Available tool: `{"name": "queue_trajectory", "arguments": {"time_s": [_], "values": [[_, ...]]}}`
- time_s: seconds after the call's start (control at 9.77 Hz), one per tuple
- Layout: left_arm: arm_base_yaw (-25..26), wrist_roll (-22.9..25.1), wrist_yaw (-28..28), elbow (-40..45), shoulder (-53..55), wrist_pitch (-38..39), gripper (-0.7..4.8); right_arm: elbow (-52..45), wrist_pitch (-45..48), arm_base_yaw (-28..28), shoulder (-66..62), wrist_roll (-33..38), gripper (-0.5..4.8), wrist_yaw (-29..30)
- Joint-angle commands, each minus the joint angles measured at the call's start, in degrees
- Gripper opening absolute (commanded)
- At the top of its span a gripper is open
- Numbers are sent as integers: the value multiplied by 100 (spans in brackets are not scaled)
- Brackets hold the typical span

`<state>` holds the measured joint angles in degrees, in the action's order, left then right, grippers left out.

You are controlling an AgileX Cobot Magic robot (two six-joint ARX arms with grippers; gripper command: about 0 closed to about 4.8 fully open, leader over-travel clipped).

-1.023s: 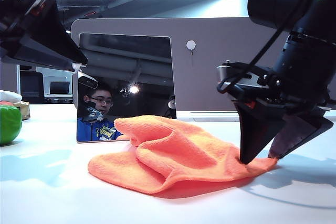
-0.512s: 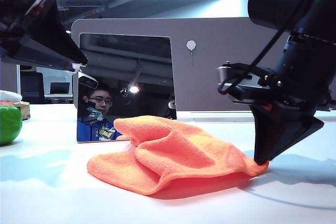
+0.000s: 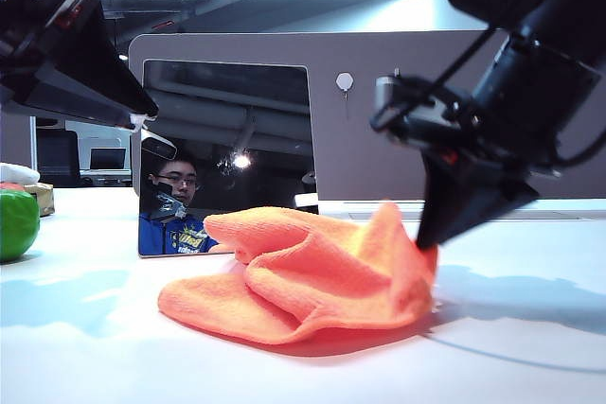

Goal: Pick up the cloth from the table and use it to cover the mirror.

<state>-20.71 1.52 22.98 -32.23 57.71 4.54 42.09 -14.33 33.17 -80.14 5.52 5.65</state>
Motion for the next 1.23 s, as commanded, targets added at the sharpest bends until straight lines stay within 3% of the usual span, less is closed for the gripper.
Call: {"name": "queue_trajectory", "arguments": {"time_s": [0.1,0.31,0.51,0.61,0.72,0.82,0.92,1.02,1.13,1.23], "values": [[0,22,20,-28,-9,-37,160,22,691,4,680,-398,-1,107],[0,173,42,-28,4,-129,160,20,597,4,1589,-879,-1,24],[0,173,48,-28,63,-254,161,20,345,4,1917,-903,-1,20],[-28,326,752,-28,529,-645,171,20,-761,4,2503,-1187,-1,-767],[-105,323,907,-28,772,-826,220,20,-1045,4,2588,-1438,-1,-857],[-136,328,951,-28,872,-907,232,20,-1145,4,2605,-1526,-1,-868],[-262,448,1320,-31,1440,-1528,252,20,-1552,4,2612,-1606,-1,-892],[-284,448,1325,-31,1620,-1805,252,20,-1663,4,2612,-1606,-1,-1025],[-286,446,1309,-37,1952,-2420,252,17,-1853,4,2612,-1606,-1,-1366],[-284,426,1303,-81,2463,-3298,292,17,-2144,4,2618,-1606,-1,-1921]]}}
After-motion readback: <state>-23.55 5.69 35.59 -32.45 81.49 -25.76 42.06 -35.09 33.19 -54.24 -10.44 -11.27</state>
